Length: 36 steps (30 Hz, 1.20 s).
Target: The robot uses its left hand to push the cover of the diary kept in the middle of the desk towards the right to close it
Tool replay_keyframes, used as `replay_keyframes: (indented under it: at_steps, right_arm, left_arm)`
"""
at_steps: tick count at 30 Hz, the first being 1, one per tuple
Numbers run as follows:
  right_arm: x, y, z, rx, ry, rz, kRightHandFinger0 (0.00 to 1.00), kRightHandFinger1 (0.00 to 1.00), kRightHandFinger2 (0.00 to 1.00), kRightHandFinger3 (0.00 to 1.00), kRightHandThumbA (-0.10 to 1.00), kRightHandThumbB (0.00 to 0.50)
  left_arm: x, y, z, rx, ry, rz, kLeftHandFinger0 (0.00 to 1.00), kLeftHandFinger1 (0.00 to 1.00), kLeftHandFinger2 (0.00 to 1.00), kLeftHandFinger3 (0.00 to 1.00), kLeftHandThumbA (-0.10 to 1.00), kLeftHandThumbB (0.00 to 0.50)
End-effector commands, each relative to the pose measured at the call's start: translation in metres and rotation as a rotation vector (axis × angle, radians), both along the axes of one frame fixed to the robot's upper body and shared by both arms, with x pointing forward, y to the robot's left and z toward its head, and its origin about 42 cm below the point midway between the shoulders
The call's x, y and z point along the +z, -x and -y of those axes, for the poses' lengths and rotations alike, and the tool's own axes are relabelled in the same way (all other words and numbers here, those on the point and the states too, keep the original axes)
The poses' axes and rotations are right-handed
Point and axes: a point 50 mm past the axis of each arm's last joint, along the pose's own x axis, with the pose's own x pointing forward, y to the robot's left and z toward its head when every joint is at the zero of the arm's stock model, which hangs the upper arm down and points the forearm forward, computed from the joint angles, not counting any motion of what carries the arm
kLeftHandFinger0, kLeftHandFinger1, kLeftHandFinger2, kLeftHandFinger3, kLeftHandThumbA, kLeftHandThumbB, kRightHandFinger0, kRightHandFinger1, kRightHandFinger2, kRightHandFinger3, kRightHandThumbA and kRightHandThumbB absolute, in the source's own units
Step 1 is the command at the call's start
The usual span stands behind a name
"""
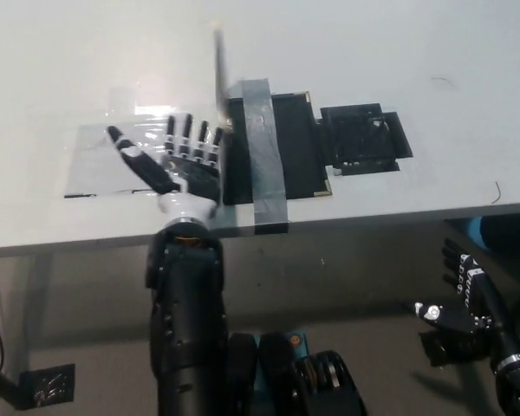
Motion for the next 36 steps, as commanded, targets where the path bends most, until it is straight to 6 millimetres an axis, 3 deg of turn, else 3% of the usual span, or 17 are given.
replay_keyframes:
  at_steps: [1,8,14,24,27,29,34,36]
  right_arm:
    - [0.018,-0.012,-0.001,0.027,0.011,0.046,0.94,1.00,1.00,1.00,1.00,0.500]
    - [0.019,-0.013,-0.003,0.038,0.030,0.041,0.92,1.00,1.00,1.00,1.00,0.500]
    - [0.017,-0.013,-0.009,0.055,0.031,0.037,0.93,1.00,1.00,1.00,1.00,0.499]
    - [0.009,-0.004,-0.021,0.120,0.051,0.019,0.94,1.00,1.00,1.00,1.00,0.500]
    - [0.010,-0.004,-0.021,0.119,0.047,0.016,0.94,1.00,1.00,1.00,1.00,0.500]
    - [0.012,-0.006,-0.021,0.120,0.038,0.018,0.95,1.00,1.00,1.00,1.00,0.499]
    - [0.013,-0.010,-0.017,0.119,0.054,0.025,0.91,1.00,1.00,1.00,1.00,0.500]
    - [0.011,-0.010,-0.016,0.116,0.054,0.023,0.90,1.00,1.00,1.00,1.00,0.500]
  left_arm:
    - [0.016,-0.001,0.013,-0.043,-0.023,0.037,1.00,1.00,1.00,1.00,1.00,0.326]
    - [0.000,0.003,0.011,-0.046,-0.061,0.010,1.00,1.00,1.00,1.00,1.00,0.337]
    - [-0.014,0.006,0.004,-0.037,-0.087,-0.029,1.00,1.00,1.00,1.00,1.00,0.311]
    - [-0.054,0.015,0.004,-0.071,-0.147,-0.131,1.00,1.00,1.00,1.00,1.00,0.291]
    - [-0.050,0.013,0.012,-0.086,-0.132,-0.118,1.00,1.00,1.00,1.00,1.00,0.281]
    - [-0.040,0.011,0.015,-0.093,-0.115,-0.085,1.00,1.00,1.00,1.00,1.00,0.321]
    - [-0.016,0.006,0.018,-0.099,-0.145,-0.022,1.00,1.00,1.00,1.00,1.00,0.341]
    - [-0.012,0.007,0.020,-0.109,-0.152,-0.009,1.00,1.00,1.00,1.00,1.00,0.316]
